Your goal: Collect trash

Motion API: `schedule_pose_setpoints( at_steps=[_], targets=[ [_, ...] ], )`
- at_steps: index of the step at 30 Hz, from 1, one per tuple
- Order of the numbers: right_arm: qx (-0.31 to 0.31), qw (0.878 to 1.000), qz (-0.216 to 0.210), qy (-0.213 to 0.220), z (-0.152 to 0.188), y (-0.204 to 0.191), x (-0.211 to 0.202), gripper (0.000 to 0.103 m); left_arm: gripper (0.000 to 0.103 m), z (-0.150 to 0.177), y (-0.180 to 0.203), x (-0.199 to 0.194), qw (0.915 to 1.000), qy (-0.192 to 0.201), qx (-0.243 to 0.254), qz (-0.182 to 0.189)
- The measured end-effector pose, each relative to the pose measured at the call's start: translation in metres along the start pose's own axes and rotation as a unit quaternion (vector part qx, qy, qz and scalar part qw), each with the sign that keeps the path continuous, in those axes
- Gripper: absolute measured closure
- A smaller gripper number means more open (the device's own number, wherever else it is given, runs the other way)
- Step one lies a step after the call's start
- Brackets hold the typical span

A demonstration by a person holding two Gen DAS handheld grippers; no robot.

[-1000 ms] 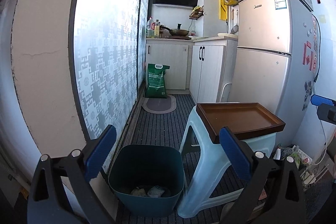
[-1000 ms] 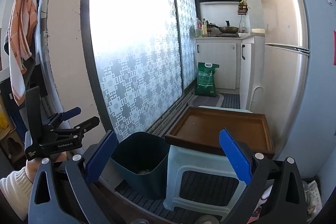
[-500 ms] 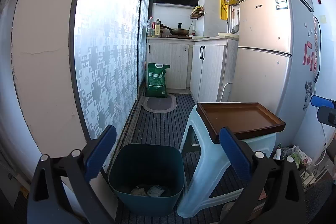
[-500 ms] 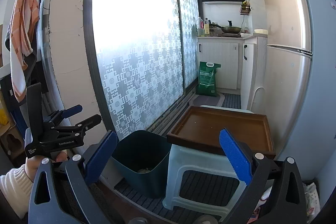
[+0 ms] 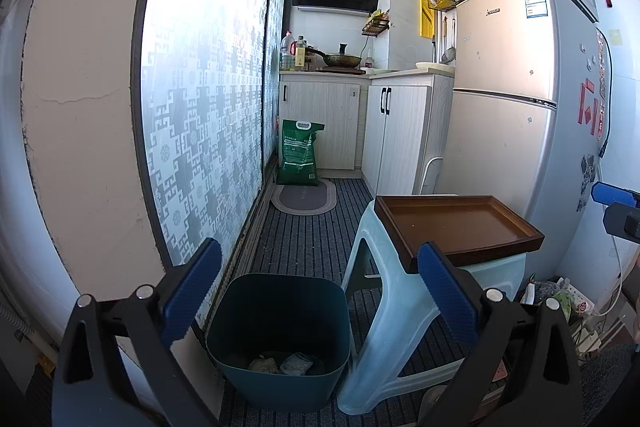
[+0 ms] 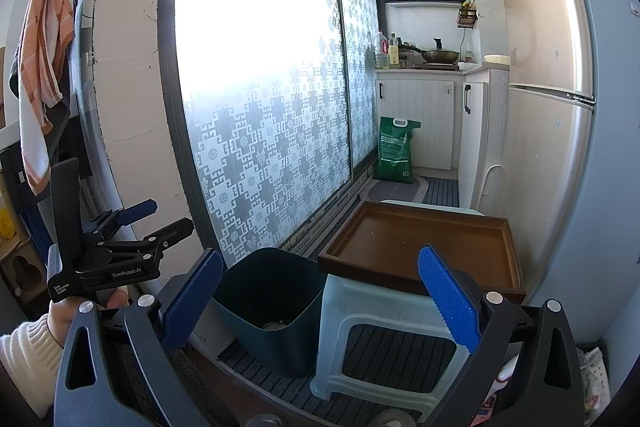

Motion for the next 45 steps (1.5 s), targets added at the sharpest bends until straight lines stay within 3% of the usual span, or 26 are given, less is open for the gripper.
schedule_pose_setpoints(
  at_steps=[45],
  targets=[
    [-0.002, 1.0, 0.001, -0.001, -0.0008, -0.0005, 0.0001, 0.003, 0.003, 0.0005, 0.004, -0.0009, 1.0, 0.0, -0.004, 0.0]
  ],
)
Point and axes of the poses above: each gripper's, at about its wrist camera, not at the fingertips, and x roughly the way its jaws point, y to its right, z to its underside, the point moved 2 cm from there along x, roughly the way its jaws point, and after that the axes turned 3 degrees about -y, right-handed, at the moved point
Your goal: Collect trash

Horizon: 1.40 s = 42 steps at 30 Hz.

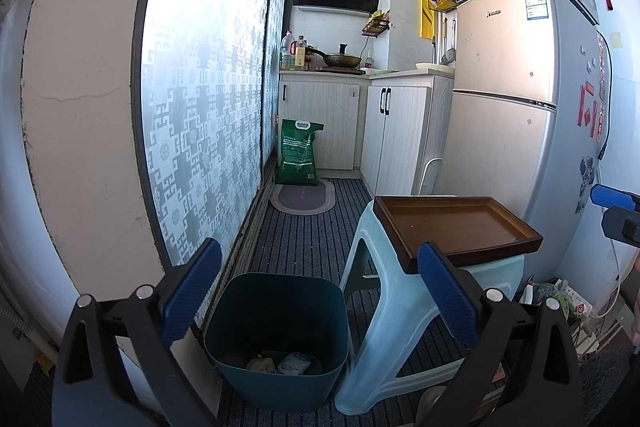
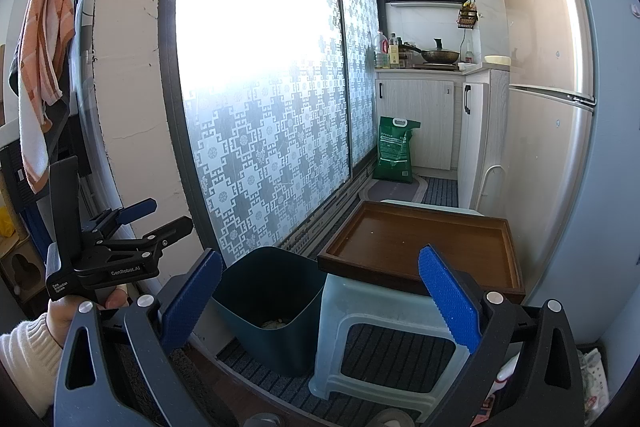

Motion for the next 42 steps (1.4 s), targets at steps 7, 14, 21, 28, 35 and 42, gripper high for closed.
schedule_pose_setpoints(
  at_steps=[7, 14, 21, 28, 35, 42],
  targets=[
    [0.0, 1.0, 0.0, 0.0, -0.0001, -0.0001, -0.0003, 0.003, 0.003, 0.0006, 0.0012, 0.0, 1.0, 0.0, 0.001, 0.0],
    [0.0, 1.0, 0.0, 0.0, -0.0002, -0.0003, -0.0004, 0.003, 0.003, 0.0007, 0.0014, 0.0001, 1.0, 0.0, 0.001, 0.0],
    [0.0, 1.0, 0.0, -0.001, -0.0005, -0.0001, -0.0005, 0.003, 0.003, 0.0007, 0.0014, 0.0001, 1.0, -0.001, 0.0, 0.0],
    [0.0, 1.0, 0.001, -0.001, -0.0006, -0.0002, -0.0006, 0.003, 0.003, 0.001, 0.002, -0.0001, 1.0, -0.001, 0.0, 0.0],
    [0.0, 1.0, 0.001, -0.001, -0.0009, 0.0, -0.0007, 0.003, 0.003, 0.0007, 0.0016, 0.0, 1.0, -0.001, 0.0, 0.0],
    [0.0, 1.0, 0.001, -0.001, -0.0011, 0.0002, -0.0008, 0.003, 0.003, 0.0022, 0.004, 0.0011, 1.0, -0.004, 0.0, 0.0]
  ],
)
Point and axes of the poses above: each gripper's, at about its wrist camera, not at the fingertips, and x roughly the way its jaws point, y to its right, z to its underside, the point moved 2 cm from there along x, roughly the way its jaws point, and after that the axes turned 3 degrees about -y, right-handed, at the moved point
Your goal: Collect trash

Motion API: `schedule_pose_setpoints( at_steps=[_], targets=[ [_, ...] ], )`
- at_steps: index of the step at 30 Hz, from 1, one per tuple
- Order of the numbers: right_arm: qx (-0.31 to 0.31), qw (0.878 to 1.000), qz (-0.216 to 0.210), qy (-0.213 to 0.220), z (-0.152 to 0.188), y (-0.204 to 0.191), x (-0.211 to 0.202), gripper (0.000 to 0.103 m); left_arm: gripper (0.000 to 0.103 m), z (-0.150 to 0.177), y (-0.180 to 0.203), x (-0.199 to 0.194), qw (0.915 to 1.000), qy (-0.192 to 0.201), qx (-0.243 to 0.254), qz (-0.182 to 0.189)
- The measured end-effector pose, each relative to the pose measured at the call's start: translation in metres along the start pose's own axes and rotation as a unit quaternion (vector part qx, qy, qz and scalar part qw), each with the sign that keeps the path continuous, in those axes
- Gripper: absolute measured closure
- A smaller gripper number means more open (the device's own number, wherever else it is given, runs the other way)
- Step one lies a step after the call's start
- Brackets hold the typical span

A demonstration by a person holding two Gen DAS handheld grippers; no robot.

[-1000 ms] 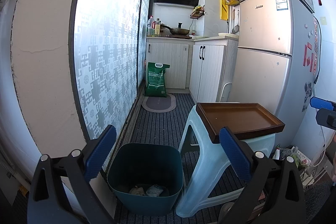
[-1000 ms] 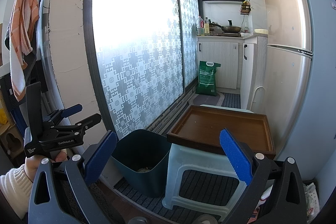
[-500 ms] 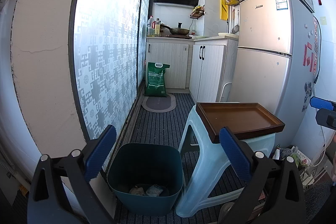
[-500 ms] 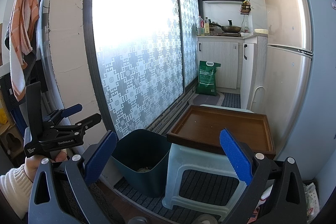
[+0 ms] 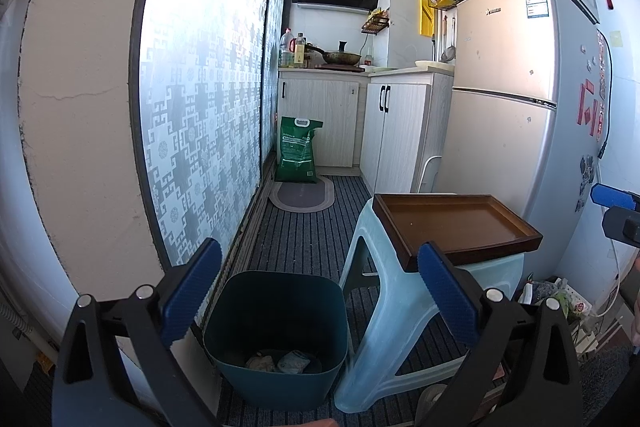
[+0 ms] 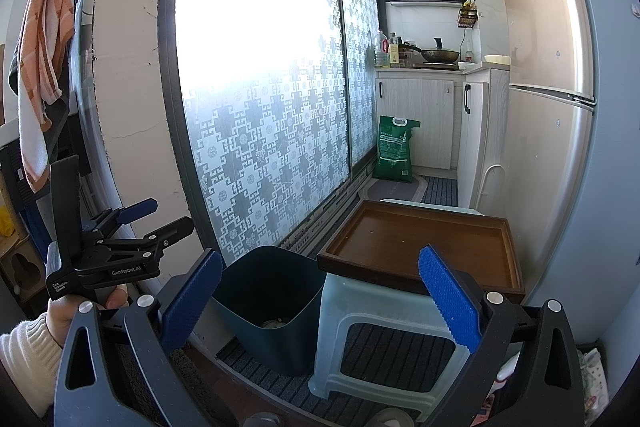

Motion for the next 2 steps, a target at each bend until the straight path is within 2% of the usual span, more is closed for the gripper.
schedule_pose_setpoints(
  at_steps=[2],
  targets=[
    [0.0, 1.0, 0.0, 0.0, -0.0001, 0.0001, 0.0, 0.003, 0.003, -0.0003, -0.0007, 0.0005, 1.0, -0.001, 0.0, -0.001]
  ],
)
Point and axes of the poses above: each gripper's, at about its wrist camera, not at the fingertips, and x roughly the way its jaws point, y to its right, z to its underside, the point moved 2 cm from there along x, roughly the way its jaws point, and after that the axes turned 3 degrees about -y, right-handed, at the moved point
